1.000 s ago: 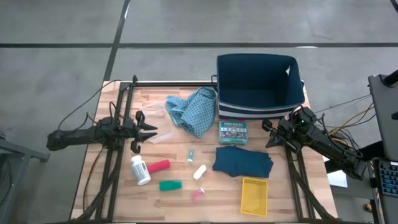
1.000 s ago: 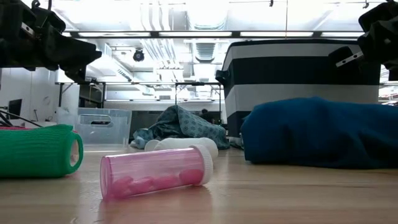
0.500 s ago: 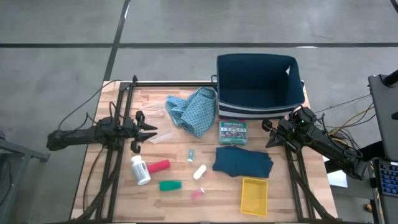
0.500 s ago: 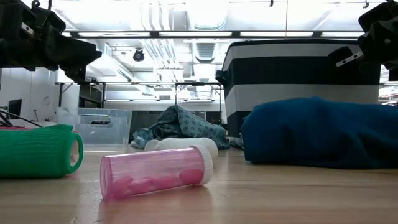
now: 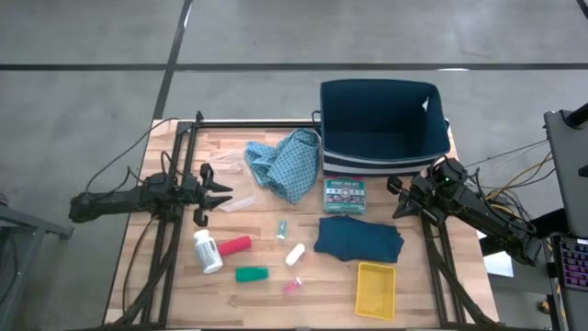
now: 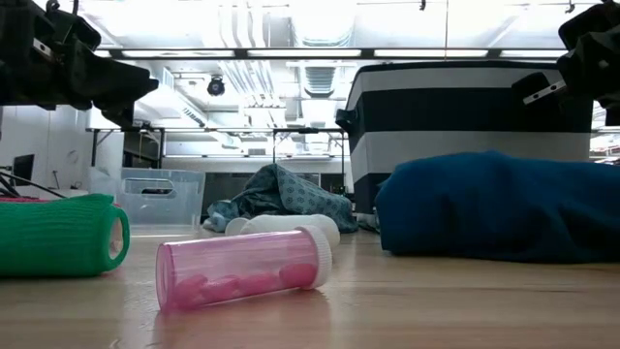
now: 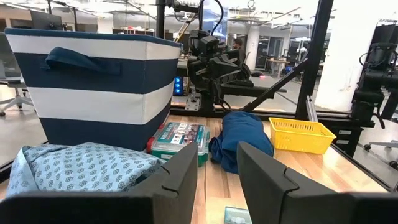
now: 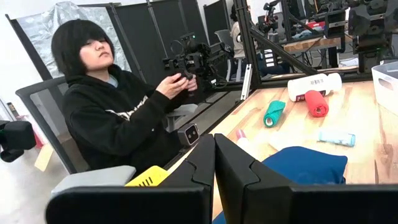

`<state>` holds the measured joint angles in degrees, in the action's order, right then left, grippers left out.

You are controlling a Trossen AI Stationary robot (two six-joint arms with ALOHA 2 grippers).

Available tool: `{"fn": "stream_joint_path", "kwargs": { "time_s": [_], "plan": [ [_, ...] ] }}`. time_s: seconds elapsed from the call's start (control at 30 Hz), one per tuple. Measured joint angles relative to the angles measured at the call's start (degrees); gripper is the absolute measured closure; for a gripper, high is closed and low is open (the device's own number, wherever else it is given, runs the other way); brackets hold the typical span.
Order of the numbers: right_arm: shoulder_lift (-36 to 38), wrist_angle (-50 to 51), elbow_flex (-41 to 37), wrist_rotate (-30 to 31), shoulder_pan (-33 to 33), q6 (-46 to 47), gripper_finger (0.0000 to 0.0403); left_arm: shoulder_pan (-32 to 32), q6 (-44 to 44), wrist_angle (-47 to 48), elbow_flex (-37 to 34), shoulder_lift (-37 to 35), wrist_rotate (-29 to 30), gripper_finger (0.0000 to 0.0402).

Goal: Pick & place medical supplies in basket/bin
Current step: Put the white rolled gauze into the transparent bin

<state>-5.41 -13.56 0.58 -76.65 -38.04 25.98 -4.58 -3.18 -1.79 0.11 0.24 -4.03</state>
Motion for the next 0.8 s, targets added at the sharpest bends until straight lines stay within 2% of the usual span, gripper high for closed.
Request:
{"fn": "stream_joint_path", "kwargs": {
  "time_s": [0.53, 0.8],
  "plan": [
    [0.01, 0.00, 0.00, 0.00, -0.01, 0.00, 0.0394, 0.00, 1.38, -0.24, -0.01, 0.01, 0.00, 0.0284],
    [0.01, 0.00, 0.00, -0.01, -0.02, 0.00, 0.0394, 0.02, 1.90, -3.90, 0.00, 0.01, 0.00, 0.0284]
  ]
}}
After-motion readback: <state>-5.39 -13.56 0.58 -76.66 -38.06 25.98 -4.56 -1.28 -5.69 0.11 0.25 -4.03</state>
